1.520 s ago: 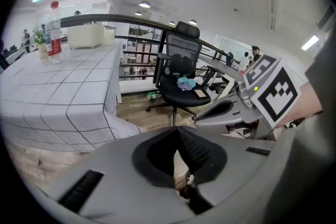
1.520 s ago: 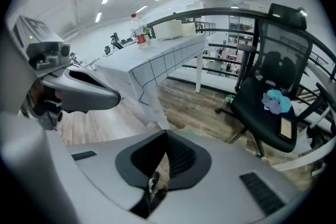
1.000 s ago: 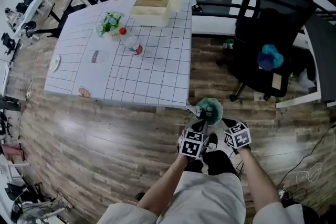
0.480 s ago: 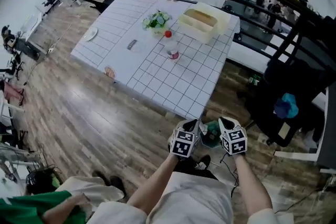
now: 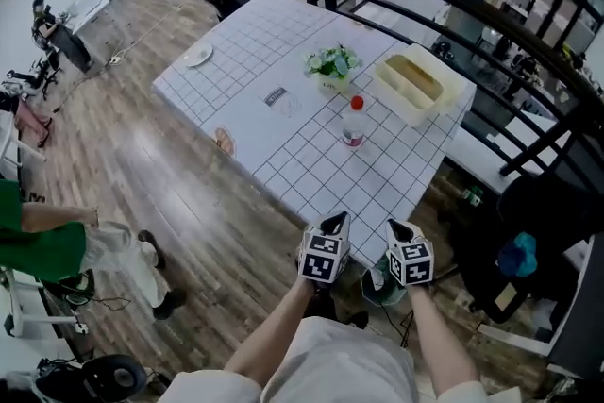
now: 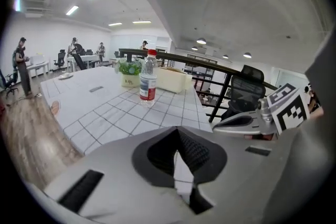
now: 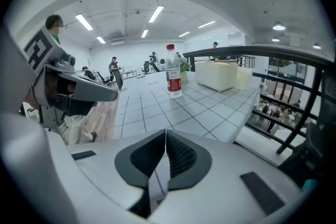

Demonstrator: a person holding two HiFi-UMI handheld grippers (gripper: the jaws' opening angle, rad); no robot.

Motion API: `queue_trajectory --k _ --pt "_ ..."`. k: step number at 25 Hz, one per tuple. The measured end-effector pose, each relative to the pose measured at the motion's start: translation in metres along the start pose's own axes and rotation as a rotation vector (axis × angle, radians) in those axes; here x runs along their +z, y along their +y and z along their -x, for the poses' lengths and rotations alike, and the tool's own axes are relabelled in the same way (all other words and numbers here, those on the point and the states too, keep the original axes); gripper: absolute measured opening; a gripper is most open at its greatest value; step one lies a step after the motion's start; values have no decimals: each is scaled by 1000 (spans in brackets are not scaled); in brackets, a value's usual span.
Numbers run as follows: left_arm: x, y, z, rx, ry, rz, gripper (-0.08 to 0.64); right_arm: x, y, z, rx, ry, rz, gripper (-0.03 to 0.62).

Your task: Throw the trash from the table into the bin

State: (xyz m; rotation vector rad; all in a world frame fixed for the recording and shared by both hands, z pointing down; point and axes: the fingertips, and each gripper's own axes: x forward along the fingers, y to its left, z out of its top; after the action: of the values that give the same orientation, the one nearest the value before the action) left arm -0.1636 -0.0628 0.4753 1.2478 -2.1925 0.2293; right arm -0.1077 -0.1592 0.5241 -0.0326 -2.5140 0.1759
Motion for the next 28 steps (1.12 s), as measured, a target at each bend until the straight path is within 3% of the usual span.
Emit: queue_trajectory --k 4,7,14,16,24,27,28 --pt "46 42 -24 -9 -31 -12 25 64 -3 -43 7 -34 21 31" --pt "68 68 -41 -28 -24 -23 25 102 0 -72 15 -46 17 96" --pt "104 107 -83 -78 -18 -13 25 152 -16 -143 -31 -35 14 417" --pt "107 114 -90 -96 -8 -26 25 160 -18 -159 -41 -23 23 457" --pt "96 147 -106 -108 50 -49 25 186 -15 -216 -47 30 109 450" --pt "82 146 -109 -114 86 -55 25 184 -14 -219 -78 26 103 336" --pt "79 144 -109 -116 94 -60 25 184 -12 -219 -70 13 96 334"
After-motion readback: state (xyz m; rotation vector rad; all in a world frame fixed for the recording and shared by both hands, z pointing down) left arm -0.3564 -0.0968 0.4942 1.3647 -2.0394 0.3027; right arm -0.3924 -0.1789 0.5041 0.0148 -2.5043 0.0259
